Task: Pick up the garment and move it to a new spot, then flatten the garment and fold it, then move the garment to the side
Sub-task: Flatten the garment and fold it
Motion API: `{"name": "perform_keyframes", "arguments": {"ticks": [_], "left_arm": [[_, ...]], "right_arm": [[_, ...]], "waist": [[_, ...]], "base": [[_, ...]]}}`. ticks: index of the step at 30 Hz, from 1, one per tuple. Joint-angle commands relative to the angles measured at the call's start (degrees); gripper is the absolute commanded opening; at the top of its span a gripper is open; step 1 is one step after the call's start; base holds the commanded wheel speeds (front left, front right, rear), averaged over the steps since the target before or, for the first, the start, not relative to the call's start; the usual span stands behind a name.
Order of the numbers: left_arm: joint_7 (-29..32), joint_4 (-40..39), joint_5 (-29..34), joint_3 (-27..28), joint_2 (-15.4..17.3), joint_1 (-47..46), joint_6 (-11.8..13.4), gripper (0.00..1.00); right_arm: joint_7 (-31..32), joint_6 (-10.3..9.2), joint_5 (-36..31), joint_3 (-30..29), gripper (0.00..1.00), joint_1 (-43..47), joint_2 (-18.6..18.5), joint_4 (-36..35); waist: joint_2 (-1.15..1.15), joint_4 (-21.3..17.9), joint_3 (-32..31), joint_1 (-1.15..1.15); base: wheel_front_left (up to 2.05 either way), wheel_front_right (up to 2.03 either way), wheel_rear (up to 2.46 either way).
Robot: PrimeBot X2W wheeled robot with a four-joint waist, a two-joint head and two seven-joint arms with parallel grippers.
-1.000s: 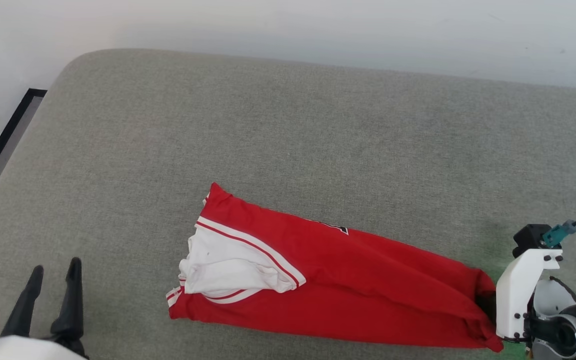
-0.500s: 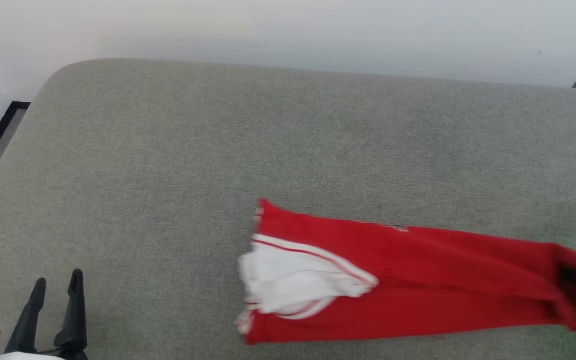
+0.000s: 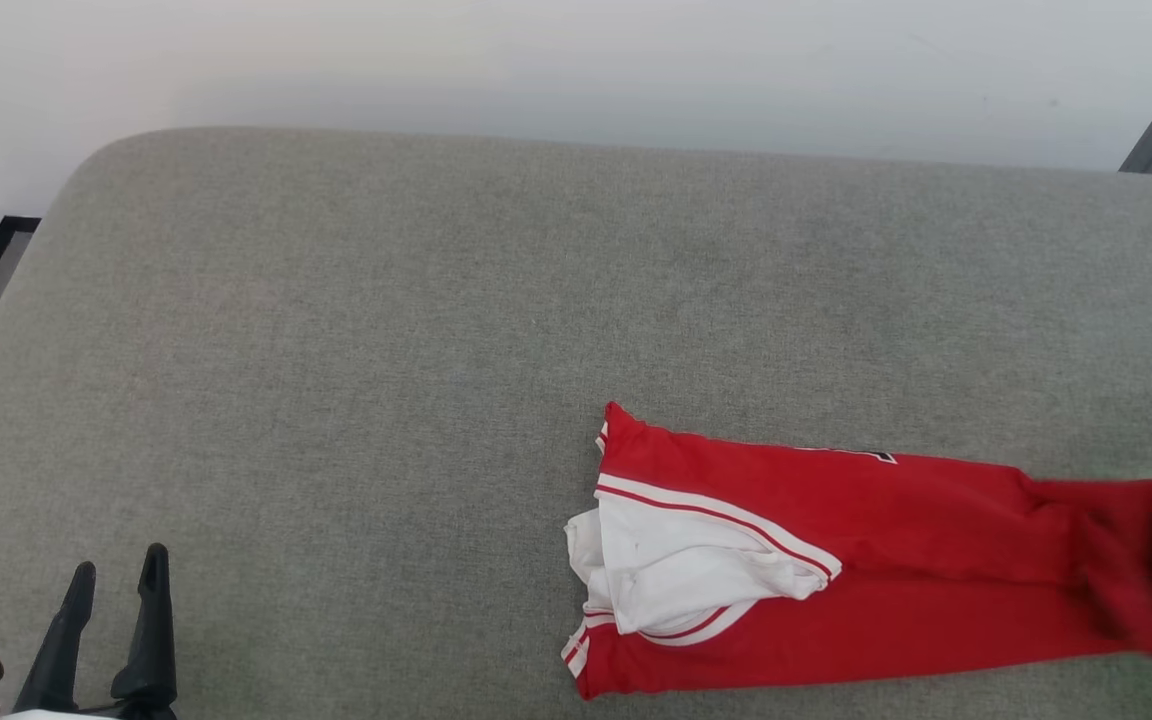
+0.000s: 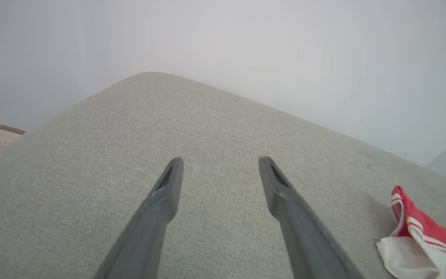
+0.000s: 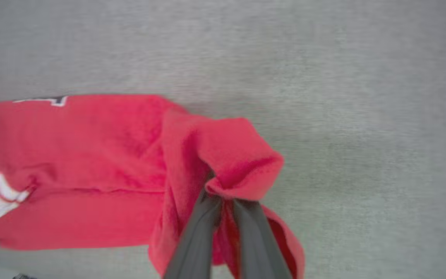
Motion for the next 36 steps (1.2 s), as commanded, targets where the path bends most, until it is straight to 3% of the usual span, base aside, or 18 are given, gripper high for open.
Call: {"name": "perform_keyframes", "arguments": {"ticks": [1,8,12,17,26,27,28,29,30,31,36], "left_arm": [[-0.3,-0.1,0.8,0.2,-0.1,0.3,-0.2,1.0],[0.2,-0.9,0.2,0.1,0.1,1.2,0.3,1.0],[0.8,-1.0,0.2,-0.7,0.0,0.1,0.1,1.0],[1.5,-0.6,0.4,-2.1,-0.5,-1.9,-0.5,1.0],[1.4,1.5,0.5,-3.8,-1.7,-5.1,-1.7,1.0],[1.3,1.7,0.5,-3.9,-1.9,-5.2,-1.8,1.0],[1.3,2.0,0.6,-4.0,-1.9,-5.3,-1.9,1.0],[1.3,2.3,0.6,-4.1,-2.0,-5.5,-2.0,1.0],[1.3,2.3,0.6,-4.1,-2.0,-5.5,-2.0,1.0],[1.3,2.4,0.6,-4.1,-2.0,-5.7,-2.1,1.0],[0.8,3.0,0.3,-3.3,-1.7,-5.3,-2.1,1.0]], "right_arm": [[0.9,-0.02,0.9,0.9,0.0,1.6,1.1,-2.2],[5.5,-0.02,2.3,7.4,0.0,5.6,6.5,-19.1],[6.8,-0.02,1.3,13.0,0.0,5.0,10.1,-23.8],[5.4,-0.02,0.9,19.5,0.0,1.9,13.4,-22.5],[0.2,-0.02,0.9,27.8,0.0,-5.1,16.3,-11.7],[-0.5,-0.02,0.7,28.3,0.08,-5.9,16.2,-10.8],[-1.1,-0.02,0.8,28.6,0.36,-6.5,16.2,-9.7],[-1.6,-0.02,1.0,29.1,0.74,-6.9,16.3,-9.0],[-1.6,-0.02,1.0,29.1,0.74,-6.9,16.3,-9.0],[-1.9,-0.02,1.3,29.3,1.0,-7.3,16.3,-8.4],[-3.1,-0.02,3.1,30.0,1.0,-8.8,15.7,-9.1]], "waist": [[0.0,0.0,-0.2,0.0],[0.0,0.8,-0.8,0.0],[0.0,2.0,-0.8,0.0],[0.0,4.5,-0.2,0.0],[0.0,9.0,1.0,0.0],[0.0,9.1,1.0,0.0],[0.0,9.3,1.1,0.0],[0.0,9.4,1.1,0.0],[0.0,9.4,1.1,0.0],[0.0,9.4,1.0,0.0],[0.0,8.3,0.7,0.0]], "base": [[0.0,0.0,0.0],[0.0,0.0,0.0],[0.0,0.0,0.0],[0.0,0.0,0.0],[0.0,0.0,0.0],[0.0,0.0,0.0],[0.0,0.0,0.0],[0.0,0.0,0.0],[0.0,0.0,0.0],[0.0,0.0,0.0],[0.0,0.0,0.0]]}}
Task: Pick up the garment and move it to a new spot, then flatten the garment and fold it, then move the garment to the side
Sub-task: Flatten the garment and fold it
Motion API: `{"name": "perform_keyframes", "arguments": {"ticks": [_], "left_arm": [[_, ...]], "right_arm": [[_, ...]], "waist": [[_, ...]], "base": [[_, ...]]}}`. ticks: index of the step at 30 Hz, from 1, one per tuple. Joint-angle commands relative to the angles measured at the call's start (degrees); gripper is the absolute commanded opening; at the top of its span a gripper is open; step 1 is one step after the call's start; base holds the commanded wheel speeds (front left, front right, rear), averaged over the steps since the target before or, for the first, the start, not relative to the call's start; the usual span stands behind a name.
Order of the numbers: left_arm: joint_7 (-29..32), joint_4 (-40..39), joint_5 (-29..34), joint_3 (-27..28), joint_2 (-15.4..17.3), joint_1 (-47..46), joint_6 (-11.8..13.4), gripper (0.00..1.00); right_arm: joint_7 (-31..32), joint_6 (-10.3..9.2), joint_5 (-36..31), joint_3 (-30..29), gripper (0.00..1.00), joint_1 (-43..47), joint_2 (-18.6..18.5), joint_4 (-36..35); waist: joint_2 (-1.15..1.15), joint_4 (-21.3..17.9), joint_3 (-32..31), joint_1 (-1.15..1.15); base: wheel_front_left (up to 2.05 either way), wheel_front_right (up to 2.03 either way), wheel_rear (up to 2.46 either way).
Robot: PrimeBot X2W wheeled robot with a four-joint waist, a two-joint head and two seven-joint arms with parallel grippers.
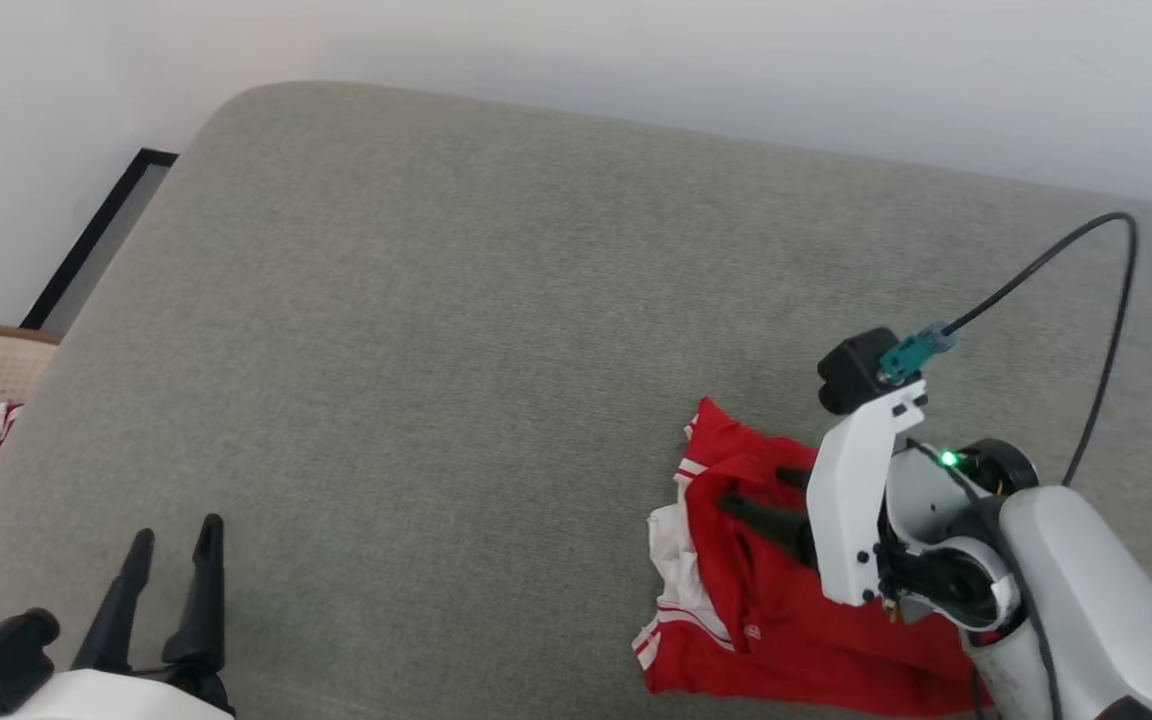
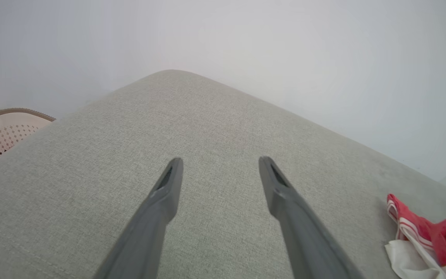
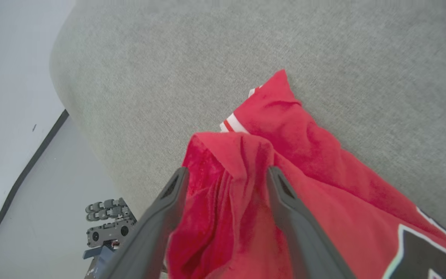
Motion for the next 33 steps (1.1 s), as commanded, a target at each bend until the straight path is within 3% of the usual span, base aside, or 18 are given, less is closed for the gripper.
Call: {"name": "perform_keyframes", "arguments": {"ticks": [1,9,15,25,33], "left_arm": [[-0.3,0.0,0.3,0.3,0.1,-0.2,0.0,1.0],[-0.6,-0.9,0.7,1.5,1.0,1.3,0.5,1.0],[-0.8,-1.9,1.1,2.3,1.5,2.2,1.1,1.0],[-1.2,-2.8,3.2,3.7,2.5,5.2,1.6,1.0],[-1.4,-3.4,6.4,5.3,2.6,7.2,1.9,1.0]], "right_arm": [[-0.4,-0.02,0.4,-0.2,1.0,-0.7,-0.2,-0.4],[-3.2,-0.02,2.1,-3.4,1.0,1.2,-2.5,-5.6],[-9.0,-0.02,1.6,-8.6,1.0,4.7,-3.7,-9.2],[-25.3,-0.02,-0.2,-12.3,1.0,12.6,-5.8,-11.1],[-41.1,-0.02,-2.9,-13.4,1.0,17.2,-8.0,-7.3]], "waist": [[0.0,-0.5,-0.2,0.0],[0.0,-4.2,-1.7,0.0],[0.0,-7.3,-3.0,0.0],[0.0,-12.5,-6.4,0.0],[0.0,-15.3,-8.5,0.0]], "base": [[0.0,0.0,0.0],[0.0,0.0,0.0],[0.0,0.0,0.0],[0.0,0.0,0.0],[0.0,0.0,0.0]]}}
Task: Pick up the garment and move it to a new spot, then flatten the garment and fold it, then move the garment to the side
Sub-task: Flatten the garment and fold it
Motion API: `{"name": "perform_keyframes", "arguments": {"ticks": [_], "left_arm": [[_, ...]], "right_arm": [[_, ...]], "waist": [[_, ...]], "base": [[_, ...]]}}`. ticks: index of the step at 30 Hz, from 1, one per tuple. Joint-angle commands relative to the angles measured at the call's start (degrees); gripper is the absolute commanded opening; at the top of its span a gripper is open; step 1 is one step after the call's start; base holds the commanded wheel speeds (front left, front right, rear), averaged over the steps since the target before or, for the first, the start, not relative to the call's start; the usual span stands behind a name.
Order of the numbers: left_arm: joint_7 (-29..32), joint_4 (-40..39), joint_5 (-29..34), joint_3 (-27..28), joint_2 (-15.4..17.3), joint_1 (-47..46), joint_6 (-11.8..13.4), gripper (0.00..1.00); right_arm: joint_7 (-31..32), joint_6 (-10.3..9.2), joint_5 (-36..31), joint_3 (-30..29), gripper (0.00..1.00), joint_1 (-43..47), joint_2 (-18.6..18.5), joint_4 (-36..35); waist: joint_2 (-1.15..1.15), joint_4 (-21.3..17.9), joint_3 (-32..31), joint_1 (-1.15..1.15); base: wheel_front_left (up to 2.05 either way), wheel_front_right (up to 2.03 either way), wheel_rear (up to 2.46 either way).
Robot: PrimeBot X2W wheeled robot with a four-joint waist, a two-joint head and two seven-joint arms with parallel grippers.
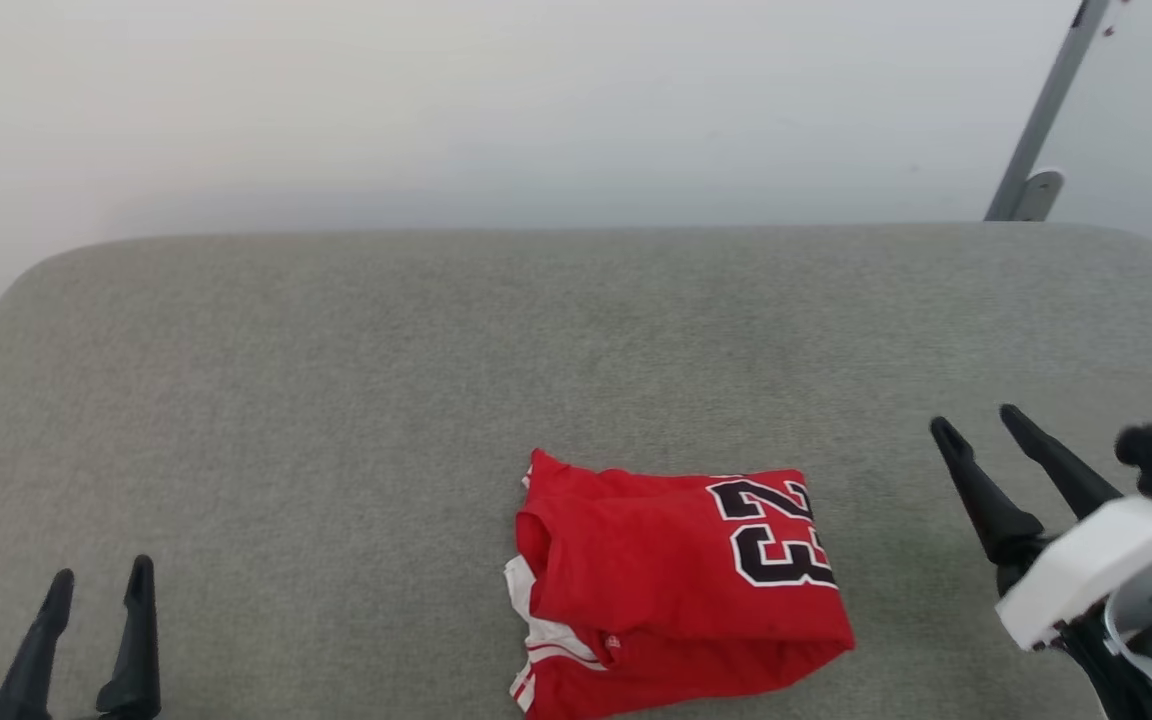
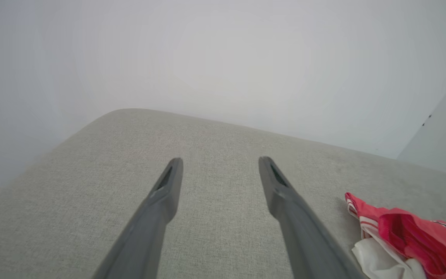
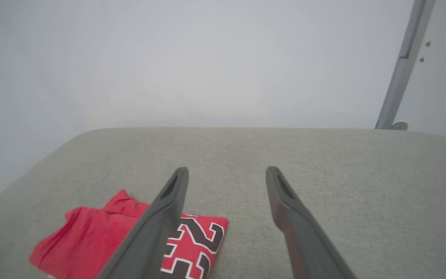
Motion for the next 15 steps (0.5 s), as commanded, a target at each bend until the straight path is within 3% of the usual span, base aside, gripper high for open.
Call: {"name": "perform_keyframes", "arguments": {"ticks": [1,15], "left_arm": [[-0.3,-0.3,1.2,0.7,-0.1,1.1,0.3,1.0],[-0.4,-0.5,6.1,4.9,-2.2,3.6,-2.0,1.0]], "right_arm": [[-3.0,-0.02,-0.6,-0.4,1.0,1.2,-0.3,1.3],[-19.1,-0.02,-4.5,2.7,1.0,5.5,-2.7,7.9]], "waist": [[0.0,-1.0,-0.8,0.0],[0.0,-2.7,-3.3,0.0]], "base": [[0.0,0.0,0.0],[0.0,0.0,0.0]]}}
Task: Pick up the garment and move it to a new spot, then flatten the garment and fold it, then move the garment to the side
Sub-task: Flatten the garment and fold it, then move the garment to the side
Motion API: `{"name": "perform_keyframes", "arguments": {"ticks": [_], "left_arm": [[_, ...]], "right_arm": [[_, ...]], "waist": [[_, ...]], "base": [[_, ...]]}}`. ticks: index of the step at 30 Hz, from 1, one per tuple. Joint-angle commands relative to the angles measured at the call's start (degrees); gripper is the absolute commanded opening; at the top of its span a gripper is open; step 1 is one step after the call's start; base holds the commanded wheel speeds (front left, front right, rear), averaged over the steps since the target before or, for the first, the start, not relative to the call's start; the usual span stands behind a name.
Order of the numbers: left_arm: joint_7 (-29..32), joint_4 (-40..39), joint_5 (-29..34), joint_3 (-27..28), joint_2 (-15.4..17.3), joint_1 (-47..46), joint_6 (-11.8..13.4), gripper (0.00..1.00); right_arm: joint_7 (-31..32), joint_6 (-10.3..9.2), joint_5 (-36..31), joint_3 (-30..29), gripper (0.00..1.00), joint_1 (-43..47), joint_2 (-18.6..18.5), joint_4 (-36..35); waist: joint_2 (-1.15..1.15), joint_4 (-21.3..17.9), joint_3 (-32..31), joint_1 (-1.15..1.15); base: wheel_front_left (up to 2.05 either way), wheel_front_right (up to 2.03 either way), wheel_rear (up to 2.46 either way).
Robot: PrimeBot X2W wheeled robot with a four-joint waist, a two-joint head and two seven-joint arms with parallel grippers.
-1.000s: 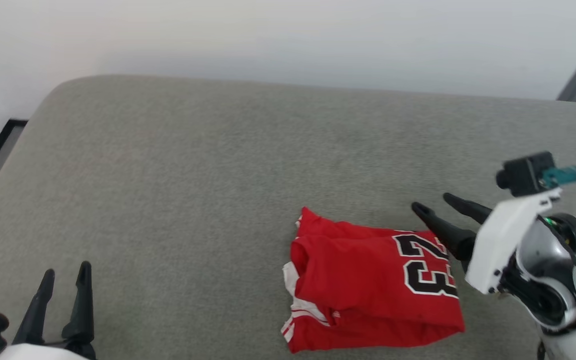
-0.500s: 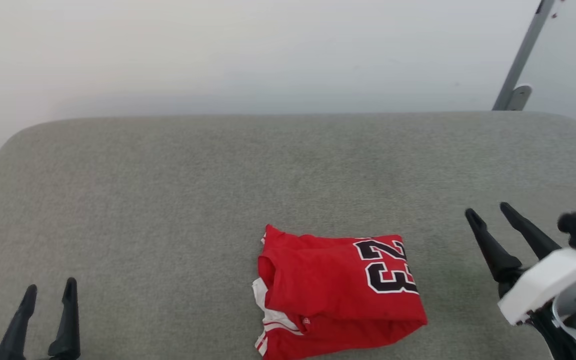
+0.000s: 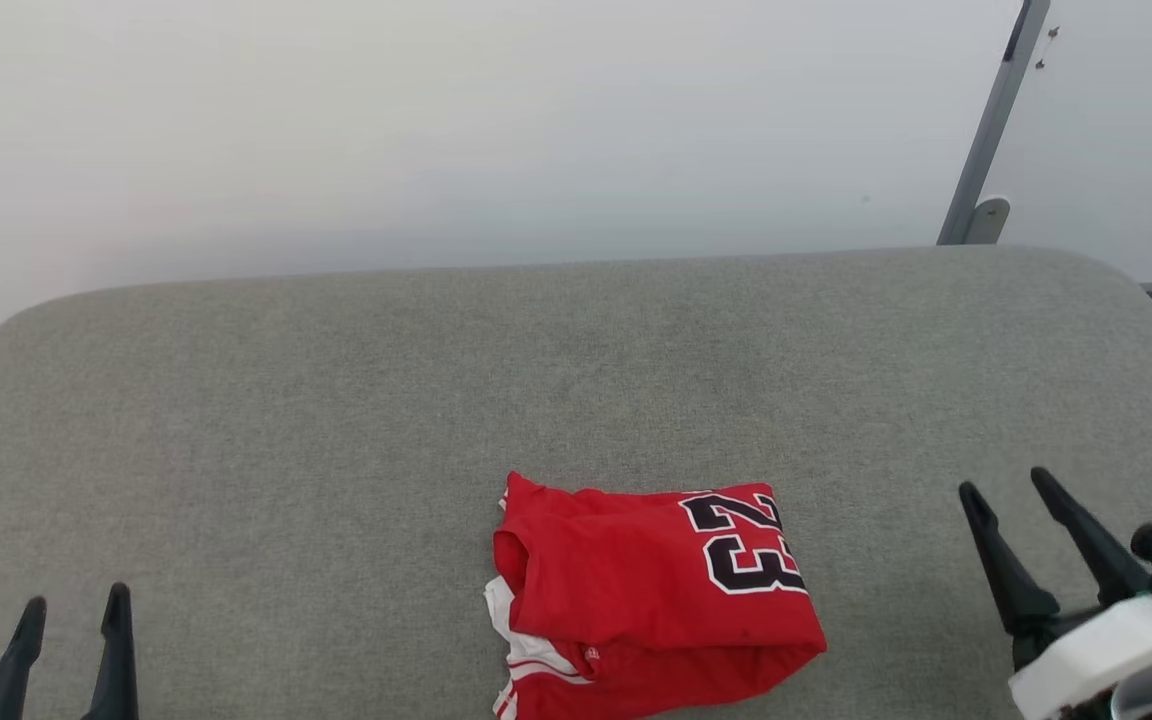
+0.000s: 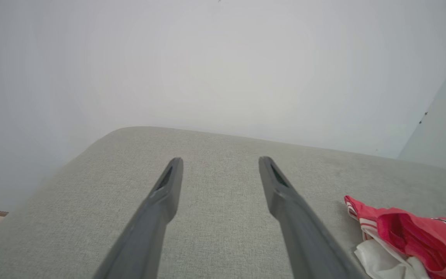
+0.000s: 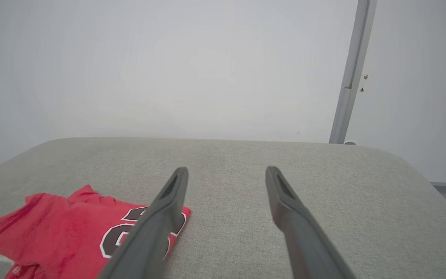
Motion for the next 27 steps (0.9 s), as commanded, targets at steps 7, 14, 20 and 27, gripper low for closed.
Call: {"name": "perform_keyframes", "arguments": {"ticks": [7,14,20,27], "left_arm": [[-0.3,1.1,1.5,1.5,-1.3,1.1,-1.7,1.0],[-0.3,2.2,2.6,1.8,-2.1,0.3,-2.8,1.0],[-0.3,2.7,3.3,2.3,-2.7,-0.2,-3.4,1.0],[-0.3,3.2,3.9,1.9,-2.9,-0.8,-3.9,1.0]], "right_arm": [[-4.5,-0.02,-0.3,1.2,1.0,1.6,-0.3,2.7],[-5.8,-0.02,0.2,1.2,1.0,1.8,0.1,4.1],[-6.2,-0.02,0.5,1.4,1.0,2.0,0.3,4.5],[-3.9,-0.02,1.8,3.6,1.0,0.9,0.0,3.9]], "waist": [[0.0,0.0,-0.7,0.0],[0.0,0.2,-0.7,0.0],[0.0,0.3,-0.8,0.0],[0.0,1.0,-0.5,0.0]], "base": [[0.0,0.0,0.0],[0.0,0.0,0.0],[0.0,0.0,0.0],[0.0,0.0,0.0]]}}
